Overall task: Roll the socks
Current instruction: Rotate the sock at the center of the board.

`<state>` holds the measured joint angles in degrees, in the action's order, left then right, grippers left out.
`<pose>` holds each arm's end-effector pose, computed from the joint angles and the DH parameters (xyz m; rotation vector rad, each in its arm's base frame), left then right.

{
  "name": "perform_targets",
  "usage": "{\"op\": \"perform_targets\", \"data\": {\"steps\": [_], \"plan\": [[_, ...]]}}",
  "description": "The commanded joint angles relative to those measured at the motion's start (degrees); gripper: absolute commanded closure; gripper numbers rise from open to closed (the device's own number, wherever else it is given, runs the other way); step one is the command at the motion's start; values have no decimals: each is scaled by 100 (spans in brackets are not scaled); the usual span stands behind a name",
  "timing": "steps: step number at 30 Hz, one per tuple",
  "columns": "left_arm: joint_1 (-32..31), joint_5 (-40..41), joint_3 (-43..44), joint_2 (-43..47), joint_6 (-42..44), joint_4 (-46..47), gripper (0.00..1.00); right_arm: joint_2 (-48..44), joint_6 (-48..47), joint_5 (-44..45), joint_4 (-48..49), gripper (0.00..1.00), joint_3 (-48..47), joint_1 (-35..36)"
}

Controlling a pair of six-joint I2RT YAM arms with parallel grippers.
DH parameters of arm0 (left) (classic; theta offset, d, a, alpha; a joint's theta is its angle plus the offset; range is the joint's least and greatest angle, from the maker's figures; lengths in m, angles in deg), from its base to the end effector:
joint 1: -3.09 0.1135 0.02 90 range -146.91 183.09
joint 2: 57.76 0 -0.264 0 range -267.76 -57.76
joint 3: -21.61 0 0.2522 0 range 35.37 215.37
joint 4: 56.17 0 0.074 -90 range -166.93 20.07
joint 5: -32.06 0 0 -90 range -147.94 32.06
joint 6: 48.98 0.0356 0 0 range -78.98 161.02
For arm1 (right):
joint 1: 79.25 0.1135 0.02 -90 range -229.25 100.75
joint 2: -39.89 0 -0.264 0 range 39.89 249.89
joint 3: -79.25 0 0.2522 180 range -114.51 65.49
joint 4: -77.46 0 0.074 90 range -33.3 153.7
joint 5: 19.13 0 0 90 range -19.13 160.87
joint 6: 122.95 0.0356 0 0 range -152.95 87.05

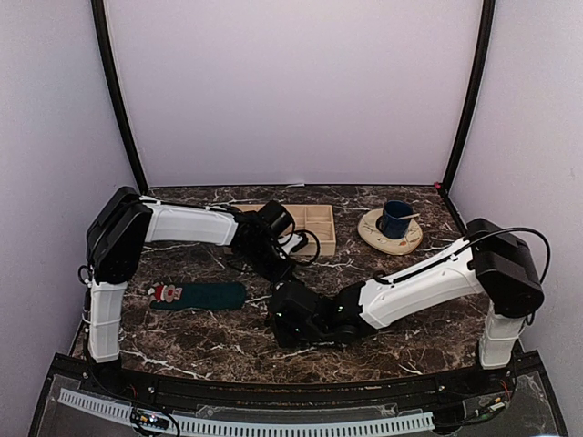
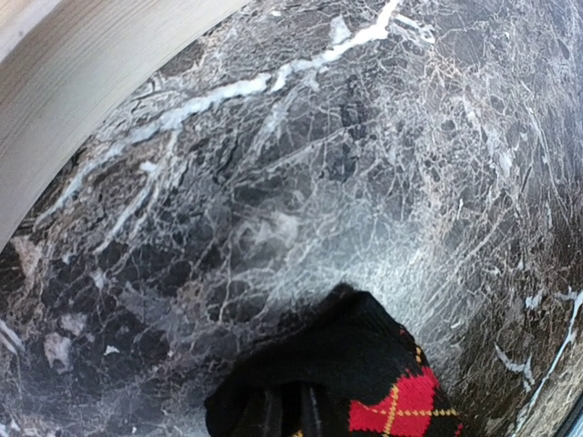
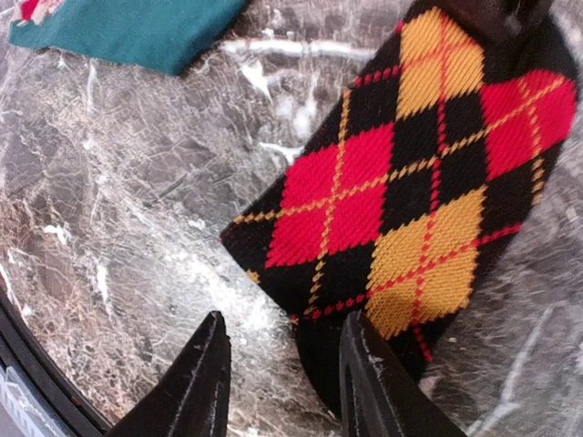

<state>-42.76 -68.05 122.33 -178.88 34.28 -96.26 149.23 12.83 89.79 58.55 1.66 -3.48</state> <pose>0.3065 -0.3248 0.1567 0.9657 2.5304 -0.5306 0.1071 0.3753 0.1466 -0.4968 2.4230 0.5694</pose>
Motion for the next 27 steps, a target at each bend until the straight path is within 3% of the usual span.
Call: {"op": "perform_targets", "data": {"steps": [1,6,11,16,22,27], "plan": [[40,147,-62,484,-115,-197,85,-415,-436,266,55,61,-79,40],[38,148,-36,813,-171,-217,80,-607,-824,177,279,57,52,46],[35,26,-60,1134,-236,-196,68,-884,-1189,122,286,54,196,53],[36,-52,-299,1558,-410,-82,63,-1178,-2090,316,6,53,496,187],[32,-126,-2239,2744,-1017,1508,49,-1661,-3189,460,-361,52,1090,325],[32,-158,-3609,3566,-1497,2729,46,-2146,-3673,177,-484,51,1376,327]]}}
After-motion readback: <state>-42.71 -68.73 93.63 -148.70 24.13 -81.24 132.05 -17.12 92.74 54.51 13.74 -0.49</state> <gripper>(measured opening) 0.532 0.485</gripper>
